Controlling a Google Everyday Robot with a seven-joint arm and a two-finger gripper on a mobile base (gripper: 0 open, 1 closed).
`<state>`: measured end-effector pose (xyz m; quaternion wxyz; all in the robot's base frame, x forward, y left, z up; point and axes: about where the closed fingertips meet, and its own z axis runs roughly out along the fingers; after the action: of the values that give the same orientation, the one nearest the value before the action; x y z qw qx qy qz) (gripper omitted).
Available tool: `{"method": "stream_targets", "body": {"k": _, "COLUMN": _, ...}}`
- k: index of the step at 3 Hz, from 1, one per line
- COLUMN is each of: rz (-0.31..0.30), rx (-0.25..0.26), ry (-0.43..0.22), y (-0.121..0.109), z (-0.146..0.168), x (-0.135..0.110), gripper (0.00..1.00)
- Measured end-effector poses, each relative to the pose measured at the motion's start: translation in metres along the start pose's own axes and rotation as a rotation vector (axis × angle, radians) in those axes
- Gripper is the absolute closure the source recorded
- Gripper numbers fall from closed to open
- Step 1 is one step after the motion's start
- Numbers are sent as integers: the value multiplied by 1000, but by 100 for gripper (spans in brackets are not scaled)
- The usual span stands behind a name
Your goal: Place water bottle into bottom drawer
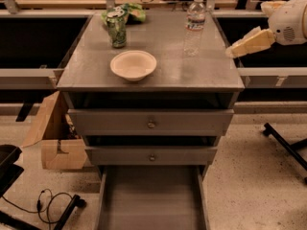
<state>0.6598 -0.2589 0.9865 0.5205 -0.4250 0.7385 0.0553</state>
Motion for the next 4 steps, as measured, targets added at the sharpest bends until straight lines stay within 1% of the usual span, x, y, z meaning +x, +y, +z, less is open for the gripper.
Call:
{"method": "stream_targets", "body": {"k": 1, "rz": 116, "rx": 15, "ry": -161, "y": -9, "z": 21, "x": 0, "gripper": 0}}
{"method": "stream_targets", "body": {"k": 3, "rz": 124, "rx": 7, "ry": -174, "y": -7, "z": 26, "x": -4, "gripper": 0}}
{"method": "stream_targets", "body": {"k": 4, "rz": 167, "rx": 23, "ry": -240, "y": -9, "z": 64, "x": -10, "gripper": 0}}
